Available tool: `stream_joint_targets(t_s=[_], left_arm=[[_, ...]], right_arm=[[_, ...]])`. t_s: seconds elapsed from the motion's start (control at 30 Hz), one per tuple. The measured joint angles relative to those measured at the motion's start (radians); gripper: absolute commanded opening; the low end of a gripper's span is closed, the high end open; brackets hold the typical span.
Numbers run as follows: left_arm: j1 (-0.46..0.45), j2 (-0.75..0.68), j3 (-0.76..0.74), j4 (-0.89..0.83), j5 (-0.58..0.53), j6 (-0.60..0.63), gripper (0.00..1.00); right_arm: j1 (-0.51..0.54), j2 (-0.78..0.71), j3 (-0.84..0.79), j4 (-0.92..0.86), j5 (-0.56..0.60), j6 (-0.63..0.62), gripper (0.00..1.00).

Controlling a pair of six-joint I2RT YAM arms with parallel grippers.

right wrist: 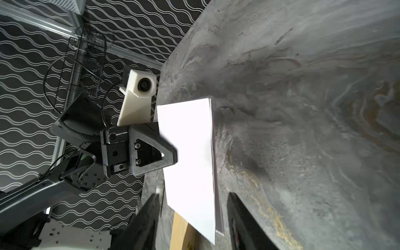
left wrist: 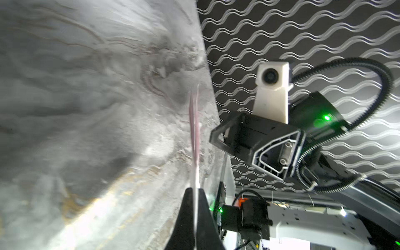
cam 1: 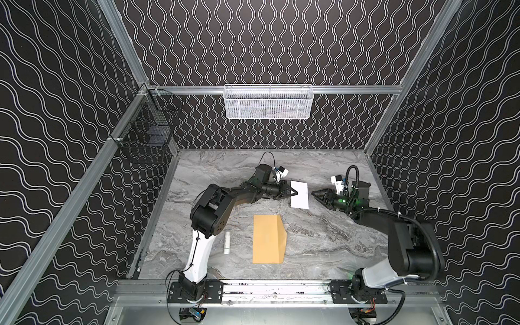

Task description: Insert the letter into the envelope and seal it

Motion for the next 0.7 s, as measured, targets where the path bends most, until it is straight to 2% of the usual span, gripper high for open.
stream_joint_targets(t_s=[0.2, 0.4, 0.7], left_arm=[[-0.011, -0.109, -0.168, 0.18, 0.068, -0.089, 0.0], [-0.014, -0.143, -0.285, 0.407, 0.108, -0.245, 0.0], [-0.037, -0.196, -0.331, 0.508, 0.111, -0.289, 0.0]], right_arm=[[0.0, -0.107, -0.029, -0.062, -0.06, -0.028, 0.57], [0.021, -0.156, -0.068, -0.079, -0.122, -0.031, 0.58], [0.079, -0.154, -0.111, 0.046, -0.162, 0.064, 0.41]])
